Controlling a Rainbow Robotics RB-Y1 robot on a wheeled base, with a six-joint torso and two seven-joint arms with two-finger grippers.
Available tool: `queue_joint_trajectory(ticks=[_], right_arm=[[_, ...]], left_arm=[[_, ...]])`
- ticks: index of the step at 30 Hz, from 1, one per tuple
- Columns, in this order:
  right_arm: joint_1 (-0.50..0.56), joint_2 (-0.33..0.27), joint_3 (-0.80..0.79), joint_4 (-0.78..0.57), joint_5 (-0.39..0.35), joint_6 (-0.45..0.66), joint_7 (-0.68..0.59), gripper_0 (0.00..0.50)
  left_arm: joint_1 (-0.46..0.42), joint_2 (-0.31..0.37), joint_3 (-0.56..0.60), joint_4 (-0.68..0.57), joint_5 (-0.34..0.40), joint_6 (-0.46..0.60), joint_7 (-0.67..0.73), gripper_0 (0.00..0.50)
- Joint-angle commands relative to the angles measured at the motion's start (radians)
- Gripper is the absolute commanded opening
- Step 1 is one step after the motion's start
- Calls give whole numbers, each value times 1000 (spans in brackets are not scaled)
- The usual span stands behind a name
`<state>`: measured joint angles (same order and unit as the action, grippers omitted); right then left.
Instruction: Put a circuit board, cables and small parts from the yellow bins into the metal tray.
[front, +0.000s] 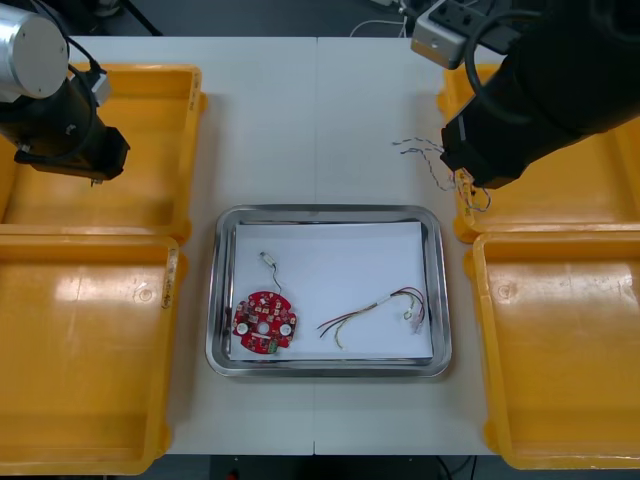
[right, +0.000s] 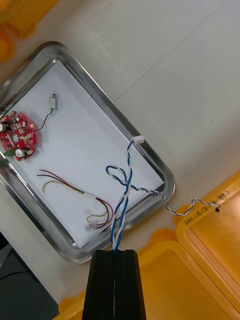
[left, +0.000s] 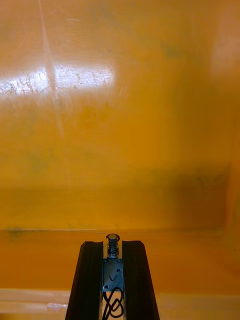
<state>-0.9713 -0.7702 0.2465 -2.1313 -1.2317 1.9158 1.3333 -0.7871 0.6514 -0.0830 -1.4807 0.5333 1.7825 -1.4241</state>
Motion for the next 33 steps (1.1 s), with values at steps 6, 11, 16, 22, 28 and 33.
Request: queue_joint_trajectory(ticks=[6, 11, 16, 22, 28, 33], right_arm=[[-41, 115, 105, -22, 87, 4, 32, 0], [-41, 178, 162, -52, 158, 4, 23, 0], [-41, 238, 197, -55, 213, 4, 18, 0], [-37, 264, 252, -55, 265, 4, 27, 0], [20, 236, 290, -55, 330, 4, 55, 0], [79, 195, 290, -53, 393, 4, 170, 0]], left_arm=[[28, 34, 54, -148, -10, 83, 4, 0], [57, 10, 54, -225, -3, 98, 68, 0], [61, -15, 37, -277, 13, 117, 142, 0], [61, -50, 8, -342, 14, 129, 231, 0], [61, -69, -17, -377, 25, 124, 277, 0], [61, -75, -43, -382, 23, 104, 294, 0]])
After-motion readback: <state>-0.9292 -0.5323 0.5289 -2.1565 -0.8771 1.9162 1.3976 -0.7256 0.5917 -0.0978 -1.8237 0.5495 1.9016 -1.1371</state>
